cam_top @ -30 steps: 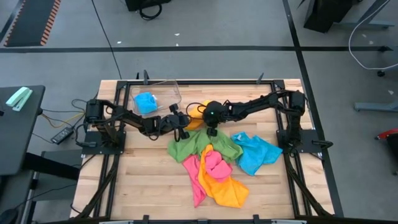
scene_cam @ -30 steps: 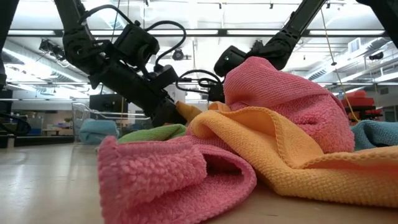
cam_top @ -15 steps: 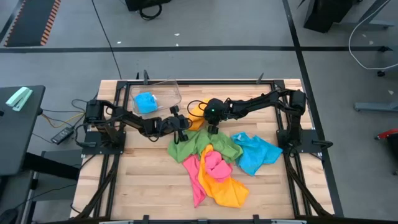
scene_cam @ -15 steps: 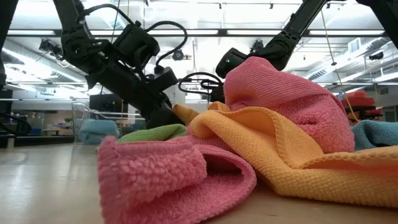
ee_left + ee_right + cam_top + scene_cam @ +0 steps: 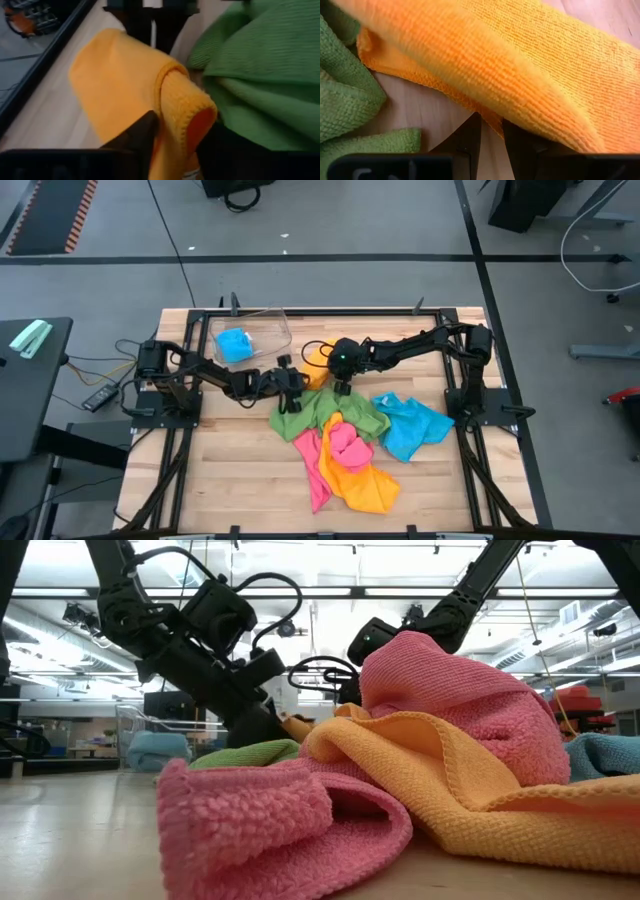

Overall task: Fold microfiber towels
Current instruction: Fold the top orange microfiber towel

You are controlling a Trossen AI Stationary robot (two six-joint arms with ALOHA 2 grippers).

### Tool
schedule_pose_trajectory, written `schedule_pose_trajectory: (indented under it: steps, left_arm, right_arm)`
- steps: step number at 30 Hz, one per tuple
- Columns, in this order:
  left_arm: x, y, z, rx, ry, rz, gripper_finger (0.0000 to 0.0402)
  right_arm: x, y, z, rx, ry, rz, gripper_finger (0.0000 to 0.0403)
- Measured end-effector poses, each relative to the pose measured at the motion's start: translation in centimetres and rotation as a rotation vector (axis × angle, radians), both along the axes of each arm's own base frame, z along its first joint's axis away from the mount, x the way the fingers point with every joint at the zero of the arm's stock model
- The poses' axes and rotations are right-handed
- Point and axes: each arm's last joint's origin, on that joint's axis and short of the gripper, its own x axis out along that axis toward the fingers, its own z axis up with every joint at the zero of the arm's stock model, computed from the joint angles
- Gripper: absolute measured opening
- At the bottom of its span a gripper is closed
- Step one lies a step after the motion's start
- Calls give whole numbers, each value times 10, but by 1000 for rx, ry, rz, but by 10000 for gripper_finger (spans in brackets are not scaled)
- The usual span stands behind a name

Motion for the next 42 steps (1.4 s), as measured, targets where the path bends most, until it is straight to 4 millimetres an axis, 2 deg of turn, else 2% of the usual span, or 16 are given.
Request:
schedule_pose_trajectory:
  steps: [6,11,18,27,30,36,42]
  left_arm:
    - [2,-4,2,-30,-23,-55,222]
    - [2,-3,2,-57,-34,-53,249]
    - [2,-4,5,-60,-50,-69,241]
    - [1,-3,29,-58,-139,-89,214]
    - [-1,2,33,-54,-144,-71,207]
    - [-3,14,33,-56,-141,-27,193]
    - [-5,23,32,-74,-135,12,186]
  right_arm:
    - [-3,1,7,15,-1,-10,91]
    - [-8,3,18,37,-2,-17,91]
    - [-19,7,22,93,88,-19,91]
    - [-36,-3,47,27,115,-61,91]
    - [-40,-7,44,6,163,-41,91]
    - [-34,-8,24,53,187,-44,91]
    - [-32,-29,16,35,128,-74,91]
